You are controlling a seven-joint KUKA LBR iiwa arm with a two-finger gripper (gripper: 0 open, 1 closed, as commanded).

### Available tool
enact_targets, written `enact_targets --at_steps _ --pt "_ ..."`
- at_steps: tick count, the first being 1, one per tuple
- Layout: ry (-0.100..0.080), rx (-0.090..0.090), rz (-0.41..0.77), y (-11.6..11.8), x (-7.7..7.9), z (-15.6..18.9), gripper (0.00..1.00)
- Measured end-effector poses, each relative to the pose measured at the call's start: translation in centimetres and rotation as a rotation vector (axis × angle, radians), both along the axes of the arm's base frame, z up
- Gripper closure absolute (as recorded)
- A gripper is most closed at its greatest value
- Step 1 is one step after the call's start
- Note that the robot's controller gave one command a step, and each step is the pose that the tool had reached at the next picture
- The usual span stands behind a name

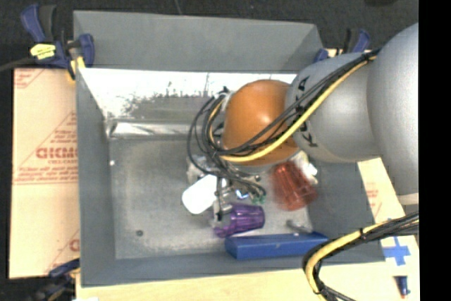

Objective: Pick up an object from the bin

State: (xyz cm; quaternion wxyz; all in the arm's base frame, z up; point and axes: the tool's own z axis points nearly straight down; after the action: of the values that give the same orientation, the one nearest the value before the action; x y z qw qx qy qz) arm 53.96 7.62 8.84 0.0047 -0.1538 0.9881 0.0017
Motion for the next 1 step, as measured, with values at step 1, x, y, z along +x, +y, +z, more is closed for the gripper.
enact_targets --at_steps 1 --pt "-0.002 0.003 -0.195 -2.83 -1.24 -1.35 0.00"
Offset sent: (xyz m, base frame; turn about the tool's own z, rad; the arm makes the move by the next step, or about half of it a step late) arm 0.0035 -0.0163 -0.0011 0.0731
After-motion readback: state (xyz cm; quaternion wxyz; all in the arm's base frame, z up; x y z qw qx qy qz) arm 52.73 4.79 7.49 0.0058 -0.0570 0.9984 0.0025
